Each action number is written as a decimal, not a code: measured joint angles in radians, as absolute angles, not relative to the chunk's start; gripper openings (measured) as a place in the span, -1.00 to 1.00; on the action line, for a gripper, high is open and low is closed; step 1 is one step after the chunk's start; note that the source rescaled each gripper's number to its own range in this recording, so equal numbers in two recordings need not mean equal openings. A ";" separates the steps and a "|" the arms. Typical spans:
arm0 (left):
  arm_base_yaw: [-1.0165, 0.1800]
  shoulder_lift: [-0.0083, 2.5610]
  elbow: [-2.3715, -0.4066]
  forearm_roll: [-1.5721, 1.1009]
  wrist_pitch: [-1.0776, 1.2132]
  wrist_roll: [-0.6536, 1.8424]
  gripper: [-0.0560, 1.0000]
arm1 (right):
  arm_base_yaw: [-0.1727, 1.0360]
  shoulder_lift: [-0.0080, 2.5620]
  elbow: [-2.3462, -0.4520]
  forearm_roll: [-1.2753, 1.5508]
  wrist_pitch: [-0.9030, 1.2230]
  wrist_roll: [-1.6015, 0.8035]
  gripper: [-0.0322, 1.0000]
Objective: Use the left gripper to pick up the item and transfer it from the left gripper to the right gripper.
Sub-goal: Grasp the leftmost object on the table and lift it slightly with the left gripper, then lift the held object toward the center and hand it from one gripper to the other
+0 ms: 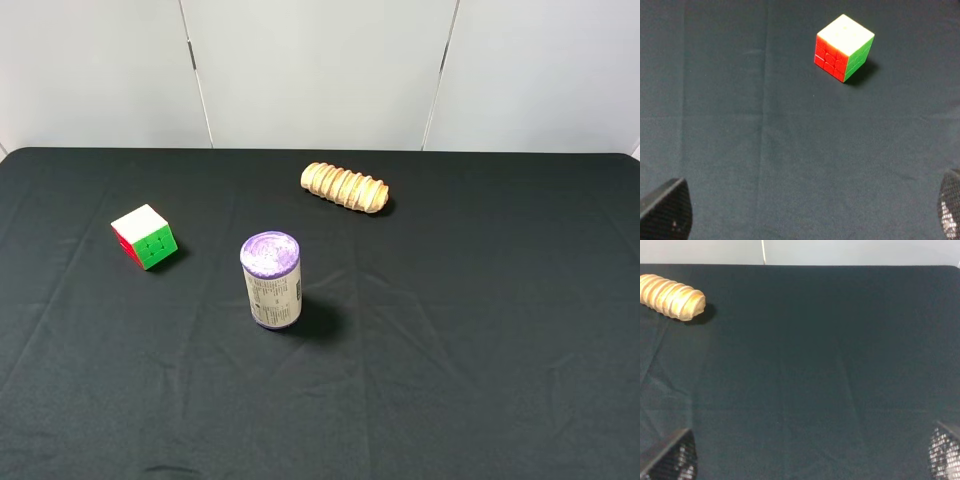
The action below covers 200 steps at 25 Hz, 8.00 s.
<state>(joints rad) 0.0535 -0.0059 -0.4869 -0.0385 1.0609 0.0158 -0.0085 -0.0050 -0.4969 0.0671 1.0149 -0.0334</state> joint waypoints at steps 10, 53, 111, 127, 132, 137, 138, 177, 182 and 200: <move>0.054 -0.006 -0.487 -0.039 1.061 0.016 0.92 | -0.008 -0.005 -0.497 0.067 1.015 -0.033 1.00; 0.054 0.331 -0.727 -0.039 1.091 0.037 0.92 | -0.008 -0.005 -0.497 0.067 1.015 -0.033 1.00; -0.190 2.025 -1.225 -0.032 0.641 0.572 1.00 | -0.008 -0.005 -0.497 0.067 1.015 -0.033 1.00; -0.190 2.025 -1.225 0.006 0.637 0.536 -0.89 | -0.008 -0.005 -0.497 0.067 1.014 -0.033 1.00; -0.190 2.025 -1.225 0.006 0.634 0.536 -0.89 | -0.008 -0.005 -0.497 0.067 1.014 -0.033 1.00; -0.190 2.021 -1.261 0.006 0.654 0.536 -0.89 | -0.008 -0.005 -0.497 0.067 1.014 -0.033 1.00; -0.190 2.013 -1.280 0.006 0.671 0.536 -0.89 | -0.008 -0.005 -0.497 0.067 1.014 -0.033 1.00; -0.381 1.660 -1.385 -0.649 1.031 0.665 -0.89 | -0.008 -0.005 -0.497 0.067 1.014 -0.033 1.00; -0.444 1.660 -1.385 -0.755 1.031 0.721 -0.89 | -0.008 -0.005 -0.497 0.067 1.014 -0.033 1.00; -0.490 1.740 -1.382 -1.048 1.094 0.897 -0.89 | 0.009 0.158 -0.587 0.292 0.967 -0.231 1.00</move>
<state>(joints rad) -0.4900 1.7395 -1.3816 -1.0483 1.0937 0.8967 0.0095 0.1578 -0.5874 0.2919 0.9675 -0.2311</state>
